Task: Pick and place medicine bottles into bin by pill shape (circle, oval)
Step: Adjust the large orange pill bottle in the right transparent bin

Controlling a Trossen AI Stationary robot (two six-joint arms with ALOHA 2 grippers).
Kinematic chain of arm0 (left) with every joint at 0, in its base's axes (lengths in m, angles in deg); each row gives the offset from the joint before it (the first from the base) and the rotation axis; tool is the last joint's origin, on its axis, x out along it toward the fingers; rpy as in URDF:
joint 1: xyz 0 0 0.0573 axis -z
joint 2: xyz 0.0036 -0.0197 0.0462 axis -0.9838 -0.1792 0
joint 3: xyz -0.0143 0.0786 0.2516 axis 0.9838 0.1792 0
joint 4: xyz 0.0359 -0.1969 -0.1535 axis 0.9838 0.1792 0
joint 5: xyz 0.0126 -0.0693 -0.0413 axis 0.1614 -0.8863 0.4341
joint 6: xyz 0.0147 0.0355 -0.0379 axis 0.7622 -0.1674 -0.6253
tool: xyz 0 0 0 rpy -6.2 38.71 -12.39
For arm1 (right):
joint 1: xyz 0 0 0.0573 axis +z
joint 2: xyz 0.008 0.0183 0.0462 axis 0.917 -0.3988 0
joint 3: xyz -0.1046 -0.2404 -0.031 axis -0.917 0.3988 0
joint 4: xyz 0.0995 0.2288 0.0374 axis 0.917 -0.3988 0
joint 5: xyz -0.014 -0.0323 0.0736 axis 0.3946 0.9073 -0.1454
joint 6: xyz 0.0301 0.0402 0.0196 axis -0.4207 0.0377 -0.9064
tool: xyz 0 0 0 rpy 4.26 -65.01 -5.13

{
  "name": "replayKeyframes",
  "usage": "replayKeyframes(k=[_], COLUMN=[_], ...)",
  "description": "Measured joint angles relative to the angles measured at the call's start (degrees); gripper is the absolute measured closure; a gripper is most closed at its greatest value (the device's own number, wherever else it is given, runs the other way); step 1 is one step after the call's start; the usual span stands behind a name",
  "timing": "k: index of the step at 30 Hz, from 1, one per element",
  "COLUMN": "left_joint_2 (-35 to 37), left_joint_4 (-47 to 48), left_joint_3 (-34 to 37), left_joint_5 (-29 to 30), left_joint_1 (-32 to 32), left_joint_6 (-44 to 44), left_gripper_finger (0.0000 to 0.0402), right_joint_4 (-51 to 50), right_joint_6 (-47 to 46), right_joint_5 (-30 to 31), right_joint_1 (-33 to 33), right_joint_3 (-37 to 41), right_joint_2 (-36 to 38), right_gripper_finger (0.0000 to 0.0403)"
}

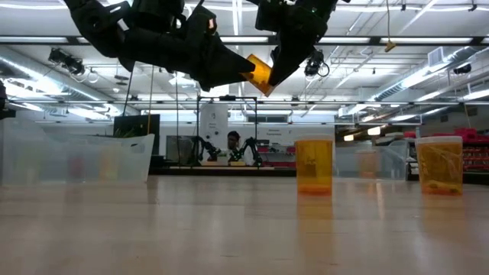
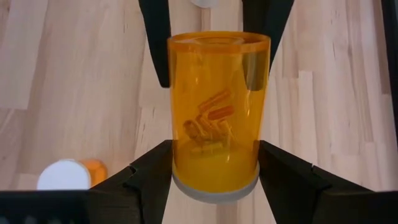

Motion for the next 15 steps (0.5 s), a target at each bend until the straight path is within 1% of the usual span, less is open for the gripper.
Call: replayKeyframes(k=[6,10,15], left_joint_2=[0.02,0.04,0.04], left_joint_4=[0.42,0.57,1.13], left_joint_3=[0.01,0.01,0.02], left_joint_5=[0.00,-0.02,-0.11], left_joint_1=[-0.02,-0.02,-0.02], left_joint_6=[0.00,-0.01,-0.17], left_gripper_finger=[0.0204,0.0211,0.0220], right_joint_4=[0.00,0.02,0.83], right_joint_6=[0.47,1.32,2.27], right_joint_5=[0.00,0.00,0.00], right_joint_1=[-0.01,0.00,0.00], right_joint_3=[0.01,0.02,0.02], right_joint_2=[0.00,0.00,0.00], right_gripper_finger=[0.0175,0.0171,0.0153])
